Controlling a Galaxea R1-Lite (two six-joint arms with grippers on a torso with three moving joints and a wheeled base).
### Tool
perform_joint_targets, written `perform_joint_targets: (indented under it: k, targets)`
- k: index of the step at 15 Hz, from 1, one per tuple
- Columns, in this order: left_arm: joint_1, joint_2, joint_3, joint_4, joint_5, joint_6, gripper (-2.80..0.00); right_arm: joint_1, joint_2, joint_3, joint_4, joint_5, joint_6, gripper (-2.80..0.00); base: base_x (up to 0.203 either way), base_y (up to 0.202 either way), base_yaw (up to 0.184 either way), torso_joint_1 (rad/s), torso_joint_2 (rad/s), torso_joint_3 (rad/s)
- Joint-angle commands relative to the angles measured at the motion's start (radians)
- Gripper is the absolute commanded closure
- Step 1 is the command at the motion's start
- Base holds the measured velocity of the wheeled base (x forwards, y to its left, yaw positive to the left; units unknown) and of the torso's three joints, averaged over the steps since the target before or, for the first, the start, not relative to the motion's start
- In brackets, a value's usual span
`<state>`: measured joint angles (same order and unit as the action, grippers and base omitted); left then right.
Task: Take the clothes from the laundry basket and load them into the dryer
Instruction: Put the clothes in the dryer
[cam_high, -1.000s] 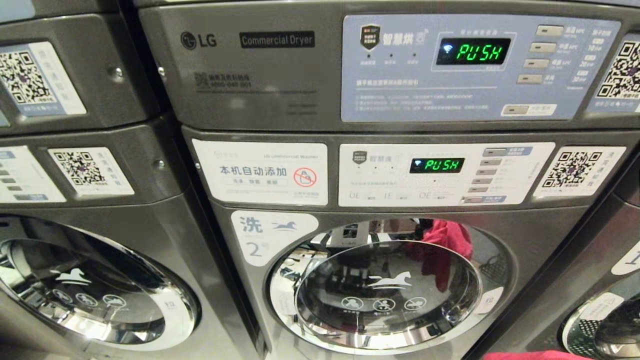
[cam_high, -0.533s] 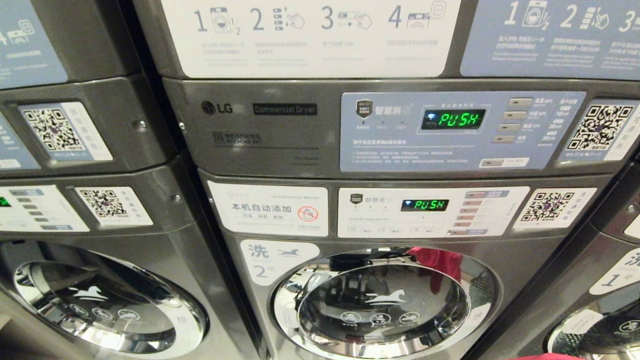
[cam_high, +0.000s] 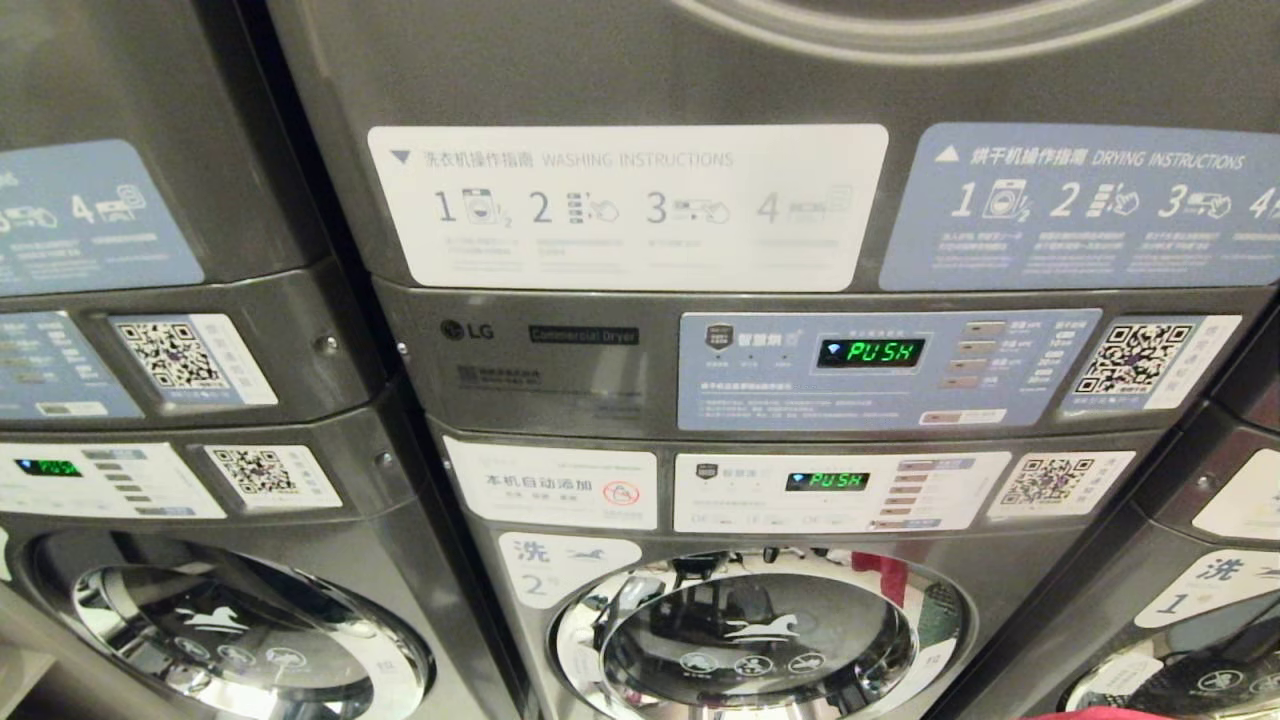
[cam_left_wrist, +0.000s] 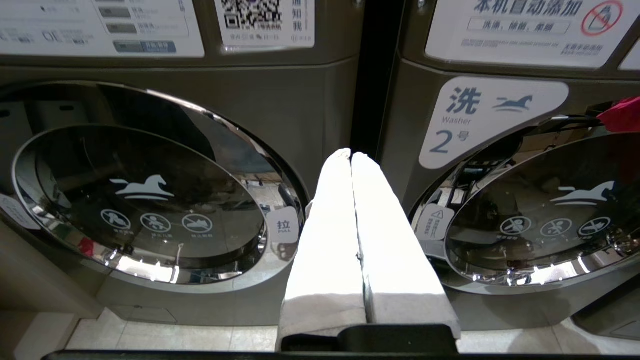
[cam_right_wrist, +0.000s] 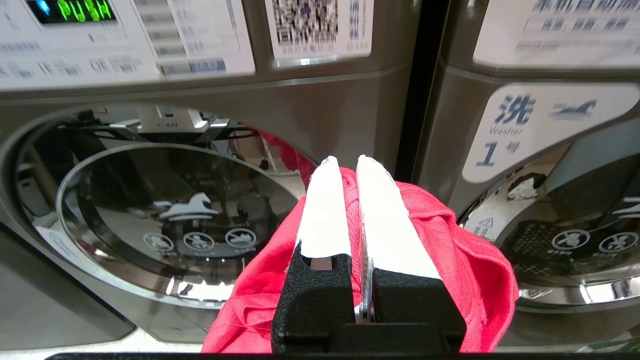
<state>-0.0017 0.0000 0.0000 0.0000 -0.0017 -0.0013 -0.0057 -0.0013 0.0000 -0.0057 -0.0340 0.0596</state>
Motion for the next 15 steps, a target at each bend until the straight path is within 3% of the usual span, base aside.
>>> perform_joint_targets:
  k: [1, 15]
  targets:
    - [0.0, -0.002, 0.0, 0.0, 0.0, 0.0, 0.0, 0.0, 0.001, 0.0, 0.0, 0.0, 0.0, 0.0, 0.0, 0.0, 0.0, 0.303, -0.61, -0.312]
    - [0.0, -0.002, 0.0, 0.0, 0.0, 0.0, 0.0, 0.0, 0.001, 0.0, 0.001, 0.0, -0.003, 0.0, 0.0, 0.0, 0.0, 0.194, -0.39, -0.198]
